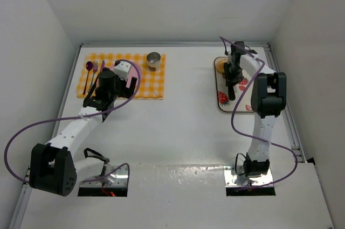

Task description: Place the bread

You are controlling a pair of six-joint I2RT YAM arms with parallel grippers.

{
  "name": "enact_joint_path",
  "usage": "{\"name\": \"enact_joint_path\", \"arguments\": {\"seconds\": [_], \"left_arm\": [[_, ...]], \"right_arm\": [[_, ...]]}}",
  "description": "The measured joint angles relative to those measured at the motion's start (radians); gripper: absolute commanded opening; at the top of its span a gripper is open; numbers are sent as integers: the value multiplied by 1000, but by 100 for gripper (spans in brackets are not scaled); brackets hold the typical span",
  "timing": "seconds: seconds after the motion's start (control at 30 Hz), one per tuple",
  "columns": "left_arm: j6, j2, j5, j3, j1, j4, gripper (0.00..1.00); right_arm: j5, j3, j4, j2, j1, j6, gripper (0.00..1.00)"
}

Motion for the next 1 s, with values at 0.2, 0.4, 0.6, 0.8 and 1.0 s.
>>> {"name": "enact_joint_path", "arguments": {"seconds": [0.2,0.4,0.6,0.8,1.0], "left_arm": [[0,-6,-6,0,0,0,100],[0,-6,-6,0,0,0,100],[-2,-6,-6,-1,0,-1,100],[-2,-6,-7,-2,0,0,100],[-2,-6,-8,-2,0,0,100]], "right_arm": [[-29,2,2,0,26,45,0],[-46,-51,67,-4,24,95,0],[-37,-220,220,-86,24,127,0],[-31,-344,347,-173,24,153,0],[-31,-422,441,-231,24,158,0]]}}
